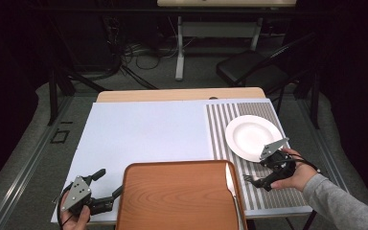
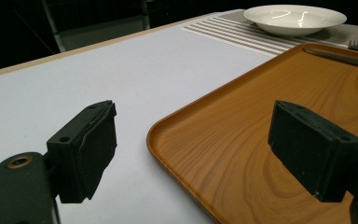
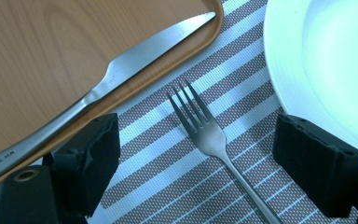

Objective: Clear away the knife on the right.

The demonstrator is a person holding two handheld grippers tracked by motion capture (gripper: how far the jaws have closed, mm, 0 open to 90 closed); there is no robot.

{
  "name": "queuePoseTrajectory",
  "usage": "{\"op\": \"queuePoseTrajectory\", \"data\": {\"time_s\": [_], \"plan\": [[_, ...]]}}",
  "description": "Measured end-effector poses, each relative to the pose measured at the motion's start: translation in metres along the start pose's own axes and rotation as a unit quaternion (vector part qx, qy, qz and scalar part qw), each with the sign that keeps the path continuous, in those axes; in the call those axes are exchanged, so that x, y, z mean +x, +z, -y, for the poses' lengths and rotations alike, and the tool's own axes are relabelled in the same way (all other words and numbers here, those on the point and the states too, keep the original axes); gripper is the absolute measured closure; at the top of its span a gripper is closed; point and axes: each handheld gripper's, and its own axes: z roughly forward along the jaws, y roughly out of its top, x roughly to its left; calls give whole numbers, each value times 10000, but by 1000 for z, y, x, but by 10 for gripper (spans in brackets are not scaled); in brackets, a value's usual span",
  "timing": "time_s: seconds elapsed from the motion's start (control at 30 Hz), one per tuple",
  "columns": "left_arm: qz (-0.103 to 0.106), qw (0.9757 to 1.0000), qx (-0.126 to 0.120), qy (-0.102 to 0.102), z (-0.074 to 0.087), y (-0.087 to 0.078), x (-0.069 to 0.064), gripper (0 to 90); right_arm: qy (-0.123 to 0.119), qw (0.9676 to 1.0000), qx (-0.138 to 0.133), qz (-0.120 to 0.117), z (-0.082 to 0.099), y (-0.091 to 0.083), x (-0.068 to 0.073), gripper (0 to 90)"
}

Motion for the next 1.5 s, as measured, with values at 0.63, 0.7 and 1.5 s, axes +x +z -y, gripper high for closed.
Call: {"op": "queuePoseTrajectory", "data": {"time_s": [0.63, 0.7, 1.5], "plan": [[-2, 10000, -10, -18, 0, 0, 0, 157, -540, 9974, 429, 227, 3, 2, -13, 255], [-5, 10000, -8, -13, 0, 0, 0, 157, -667, 9961, 508, 260, 3, 3, -14, 295], [-4, 10000, 3, -24, 1, 0, 0, 157, -1410, 9841, 1045, 285, 15, 17, -27, 614]]}}
